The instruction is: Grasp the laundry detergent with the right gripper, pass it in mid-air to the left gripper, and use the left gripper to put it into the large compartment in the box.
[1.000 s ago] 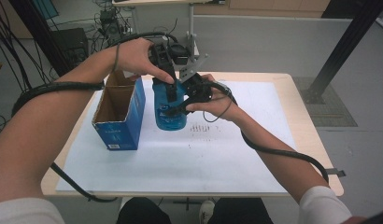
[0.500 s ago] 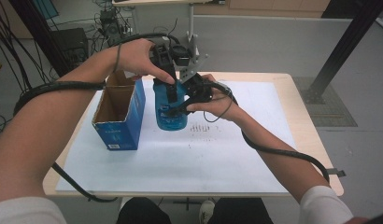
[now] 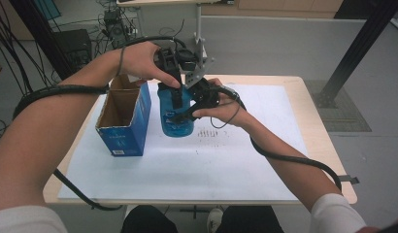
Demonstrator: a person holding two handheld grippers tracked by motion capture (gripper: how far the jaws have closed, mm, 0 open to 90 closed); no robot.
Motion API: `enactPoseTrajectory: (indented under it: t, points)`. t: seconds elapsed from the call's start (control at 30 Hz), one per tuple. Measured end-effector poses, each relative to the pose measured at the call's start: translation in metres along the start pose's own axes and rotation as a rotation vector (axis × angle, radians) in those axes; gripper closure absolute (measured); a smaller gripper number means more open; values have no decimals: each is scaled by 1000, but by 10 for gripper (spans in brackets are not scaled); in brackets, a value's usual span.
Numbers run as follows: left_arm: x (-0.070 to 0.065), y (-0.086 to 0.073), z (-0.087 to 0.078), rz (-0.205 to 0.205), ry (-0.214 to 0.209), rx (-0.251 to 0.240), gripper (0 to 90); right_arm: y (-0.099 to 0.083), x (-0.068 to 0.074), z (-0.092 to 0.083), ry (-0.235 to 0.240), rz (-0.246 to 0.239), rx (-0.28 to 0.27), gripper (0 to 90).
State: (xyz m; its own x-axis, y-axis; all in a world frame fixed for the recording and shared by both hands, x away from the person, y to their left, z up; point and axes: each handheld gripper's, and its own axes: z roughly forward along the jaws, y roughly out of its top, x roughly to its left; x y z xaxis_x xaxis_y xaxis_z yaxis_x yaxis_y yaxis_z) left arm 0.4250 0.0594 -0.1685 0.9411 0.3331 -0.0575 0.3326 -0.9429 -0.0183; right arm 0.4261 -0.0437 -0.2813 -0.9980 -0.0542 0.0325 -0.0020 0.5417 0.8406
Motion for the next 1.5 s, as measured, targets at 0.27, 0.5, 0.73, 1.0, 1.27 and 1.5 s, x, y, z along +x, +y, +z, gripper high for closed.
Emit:
enactPoseTrajectory:
  t: [0.27,0.5,0.73,1.0,1.27,1.5]
  points:
    - [-1,0,-1,-2,0,-6,340,0,0,-1,-2,4,-4,434]
    - [-1,1,-1,-4,4,-15,339,-1,-1,-2,1,4,-7,433]
    - [-1,1,-1,-1,5,-15,341,-1,0,-3,0,1,-9,432]
    - [-1,1,-2,0,1,-17,344,-1,-1,-2,6,1,-13,431]
    - [-1,0,-1,2,-2,-21,347,-1,-1,-2,11,3,-10,428]
    - [0,0,-1,1,-6,-9,349,-1,-2,-1,16,-8,-18,425]
